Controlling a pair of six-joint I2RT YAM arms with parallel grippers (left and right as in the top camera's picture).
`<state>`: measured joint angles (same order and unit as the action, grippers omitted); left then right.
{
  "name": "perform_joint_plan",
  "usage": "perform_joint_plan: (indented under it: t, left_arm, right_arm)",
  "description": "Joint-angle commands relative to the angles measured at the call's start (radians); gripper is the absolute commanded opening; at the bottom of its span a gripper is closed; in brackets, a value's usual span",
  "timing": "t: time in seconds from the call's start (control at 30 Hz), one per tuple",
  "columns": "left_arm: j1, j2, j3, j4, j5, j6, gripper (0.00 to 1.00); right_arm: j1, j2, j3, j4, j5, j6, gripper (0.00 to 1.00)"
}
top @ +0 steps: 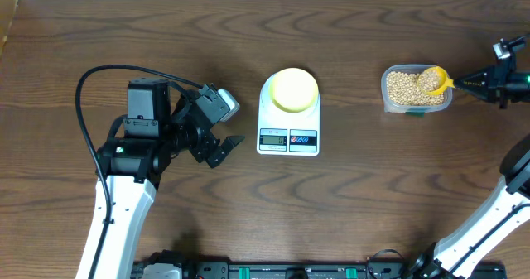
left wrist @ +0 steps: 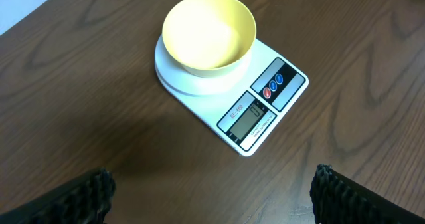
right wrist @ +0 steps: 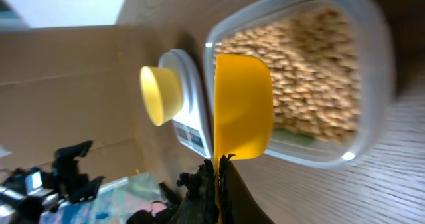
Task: Scoop item into bowl and weigh 50g on scale
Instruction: 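Drag the scoop through the soybeans to fill it, right gripper, then lift the filled yellow scoop out of the tub toward the scale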
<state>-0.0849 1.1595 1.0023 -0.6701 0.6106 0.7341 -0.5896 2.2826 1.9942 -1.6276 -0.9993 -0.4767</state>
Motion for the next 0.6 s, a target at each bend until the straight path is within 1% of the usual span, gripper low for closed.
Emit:
perform_joint_plan:
  t: [0.0, 0.13, 0.3, 0.43, 0.57]
  left_arm:
    - [0.006, 0.004, 0.017, 0.000, -0.002, 0.006, 0.96]
    - [0.006, 0.004, 0.017, 0.000, -0.002, 0.006, 0.96]
    - [0.006, 0.004, 0.017, 0.000, -0.002, 0.006, 0.96]
    - [0.006, 0.004, 0.017, 0.000, -0.002, 0.006, 0.96]
    - [0.006, 0.004, 0.017, 0.000, -0.002, 0.006, 0.96]
  right_arm:
    - [0.028, -0.002, -0.001, -0.016, -0.125, -0.061, 0.01]
    - [0.070, -0.002, -0.001, -0.023, -0.174, -0.064, 0.01]
    - [0.170, -0.002, -0.001, -0.023, -0.206, -0.063, 0.01]
    - [0.244, -0.002, -0.001, -0.022, -0.269, -0.061, 0.01]
    - [0.323, -0.002, -0.001, 0.018, -0.280, 0.005, 0.01]
